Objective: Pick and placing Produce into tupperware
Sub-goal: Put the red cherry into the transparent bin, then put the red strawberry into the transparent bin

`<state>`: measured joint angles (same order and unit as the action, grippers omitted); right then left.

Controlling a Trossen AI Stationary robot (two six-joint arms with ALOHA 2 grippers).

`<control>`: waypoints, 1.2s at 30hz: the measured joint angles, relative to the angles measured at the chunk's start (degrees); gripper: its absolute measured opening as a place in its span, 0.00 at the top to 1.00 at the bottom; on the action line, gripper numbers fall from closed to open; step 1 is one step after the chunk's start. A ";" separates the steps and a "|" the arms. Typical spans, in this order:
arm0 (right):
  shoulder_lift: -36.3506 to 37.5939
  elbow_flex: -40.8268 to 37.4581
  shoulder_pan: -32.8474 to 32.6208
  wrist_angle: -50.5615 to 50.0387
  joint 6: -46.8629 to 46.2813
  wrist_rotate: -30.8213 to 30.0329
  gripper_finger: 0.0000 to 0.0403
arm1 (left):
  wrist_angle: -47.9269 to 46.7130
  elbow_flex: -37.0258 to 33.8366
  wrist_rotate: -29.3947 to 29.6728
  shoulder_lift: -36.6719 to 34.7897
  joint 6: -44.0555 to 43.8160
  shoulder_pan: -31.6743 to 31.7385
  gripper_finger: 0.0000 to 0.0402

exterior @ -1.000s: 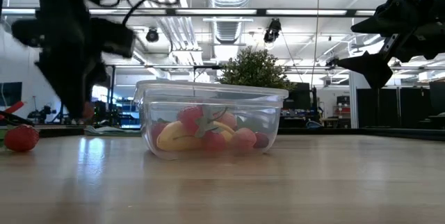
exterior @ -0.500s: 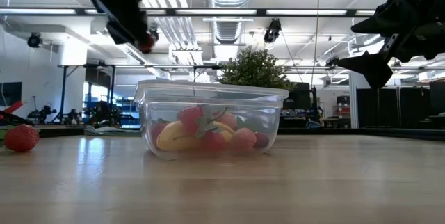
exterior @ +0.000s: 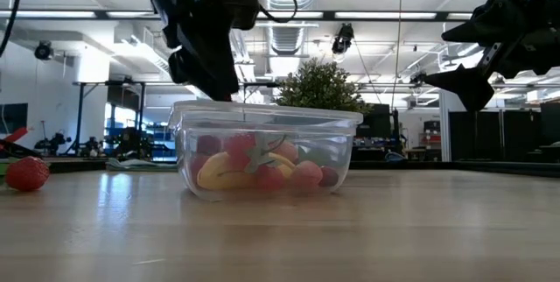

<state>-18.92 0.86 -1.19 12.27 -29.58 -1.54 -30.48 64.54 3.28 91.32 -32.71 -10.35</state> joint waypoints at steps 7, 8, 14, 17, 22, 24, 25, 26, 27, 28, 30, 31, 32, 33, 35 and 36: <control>0.03 0.00 -0.01 0.04 0.00 0.00 0.13 | -9.80 0.34 -1.54 -3.77 0.07 0.07 0.36; 0.00 0.00 -0.01 0.04 0.00 0.00 0.14 | -12.59 0.34 -2.48 -4.91 0.07 -0.14 0.34; 0.02 0.00 0.00 0.04 0.00 0.00 0.14 | -26.49 -1.99 -4.68 -11.70 0.15 -3.48 0.31; 0.00 0.00 -0.02 0.04 0.00 0.00 0.13 | -28.25 -4.82 -5.80 -14.71 0.50 -6.25 0.31; 0.03 0.00 0.00 0.02 0.00 0.00 0.14 | -27.74 -9.50 -7.51 -17.55 0.57 -10.19 0.31; 0.03 0.00 0.00 0.07 0.00 0.00 0.14 | -26.71 -11.59 -7.40 -18.03 0.57 -10.79 0.31; 0.03 0.00 -0.02 0.02 0.00 0.00 0.14 | -26.41 -12.43 -7.31 -18.04 0.59 -10.94 0.31; 0.01 0.00 -0.01 0.04 0.00 0.00 0.14 | -25.82 -13.24 -7.25 -18.04 0.66 -10.97 0.31; 0.03 0.00 0.00 0.04 0.00 0.00 0.13 | -25.20 -14.04 -7.24 -18.00 0.66 -10.97 0.31; 0.03 0.00 0.00 0.04 0.00 0.00 0.13 | -24.73 -14.86 -7.22 -17.83 0.66 -10.97 0.31; 0.03 0.00 -0.01 0.04 0.00 0.00 0.13 | -24.44 -16.52 -7.22 -17.22 1.72 -11.01 0.31; 0.01 0.00 0.00 0.04 0.00 0.00 0.13 | -23.97 -17.23 -7.20 -16.79 2.17 -11.04 0.31; 0.02 0.00 -0.01 0.02 0.00 0.00 0.14 | -23.32 -17.82 -7.20 -16.41 2.85 -11.04 0.31; 0.03 0.00 0.00 0.02 0.00 0.00 0.14 | -22.93 -18.37 -7.19 -16.05 3.24 -11.04 0.31; 0.03 0.00 -0.01 0.04 0.00 0.00 0.14 | -22.39 -19.22 -7.10 -15.29 3.53 -11.04 0.31; 0.03 0.00 0.00 0.02 0.00 0.00 0.14 | -22.29 -19.37 -6.91 -14.85 3.55 -11.04 0.31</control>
<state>-18.90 0.86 -1.19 12.29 -29.58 -1.54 -52.77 45.17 -3.64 76.47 -29.16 -21.39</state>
